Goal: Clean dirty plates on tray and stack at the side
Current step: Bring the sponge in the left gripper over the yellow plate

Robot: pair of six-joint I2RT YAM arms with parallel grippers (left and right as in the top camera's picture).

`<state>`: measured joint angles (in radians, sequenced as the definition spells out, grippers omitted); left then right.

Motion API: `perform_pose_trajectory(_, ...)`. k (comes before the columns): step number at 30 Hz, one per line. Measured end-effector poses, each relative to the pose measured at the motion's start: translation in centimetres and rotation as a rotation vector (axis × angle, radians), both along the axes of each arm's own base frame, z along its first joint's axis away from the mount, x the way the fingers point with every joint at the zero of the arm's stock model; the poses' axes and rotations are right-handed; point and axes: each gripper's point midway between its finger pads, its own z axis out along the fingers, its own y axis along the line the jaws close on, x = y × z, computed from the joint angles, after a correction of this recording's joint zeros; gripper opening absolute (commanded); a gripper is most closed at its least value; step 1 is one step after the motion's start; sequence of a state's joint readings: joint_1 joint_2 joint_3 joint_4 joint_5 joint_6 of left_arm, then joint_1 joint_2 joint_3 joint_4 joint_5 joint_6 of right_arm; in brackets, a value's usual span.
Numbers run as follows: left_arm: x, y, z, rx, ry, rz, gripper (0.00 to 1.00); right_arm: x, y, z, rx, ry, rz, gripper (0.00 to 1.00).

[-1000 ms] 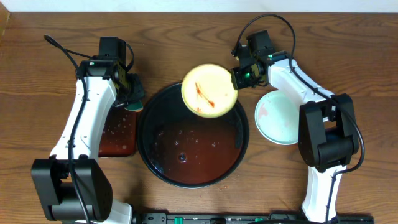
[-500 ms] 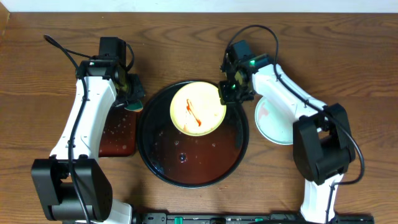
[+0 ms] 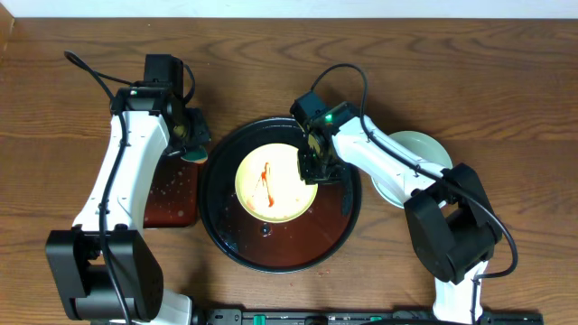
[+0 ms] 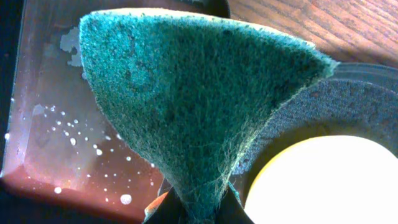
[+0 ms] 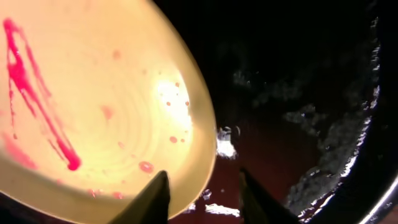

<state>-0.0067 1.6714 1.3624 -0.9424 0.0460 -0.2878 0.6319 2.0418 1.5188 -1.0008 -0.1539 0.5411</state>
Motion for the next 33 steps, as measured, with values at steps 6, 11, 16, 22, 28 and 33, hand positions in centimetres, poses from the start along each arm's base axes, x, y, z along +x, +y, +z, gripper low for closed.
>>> perform_pose_trajectory(6, -0.7, -1.5, -0.2, -0.048, 0.030, -0.029, 0.07, 1.9, 0.1, -0.6, 0.030, -0.078, 0.044, 0.22)
perform_pose_trajectory(11, -1.2, -4.6, -0.3, -0.088, 0.040, -0.108, 0.07, 2.1, -0.3, -2.1, 0.057, -0.096, 0.071, 0.03)
perform_pose_trajectory(16, -1.8, -7.5, -0.3, -0.107, 0.049, -0.186, 0.07, 1.6, -0.1, -3.0, 0.090, -0.086, 0.062, 0.01)
perform_pose_trajectory(22, -2.1, -9.4, -0.4, -0.102, 0.045, -0.243, 0.07, 1.7, 0.0, -3.0, 0.103, -0.099, 0.040, 0.01)
perform_pose_trajectory(28, -2.8, -11.1, -2.1, -0.051, 0.063, -0.298, 0.07, 1.7, 0.0, -3.0, 0.105, -0.102, 0.036, 0.01)
perform_pose_trajectory(33, -4.3, -11.5, -6.2, -0.015, 0.181, -0.314, 0.07, 1.7, 0.0, -3.0, 0.105, -0.102, 0.037, 0.01)
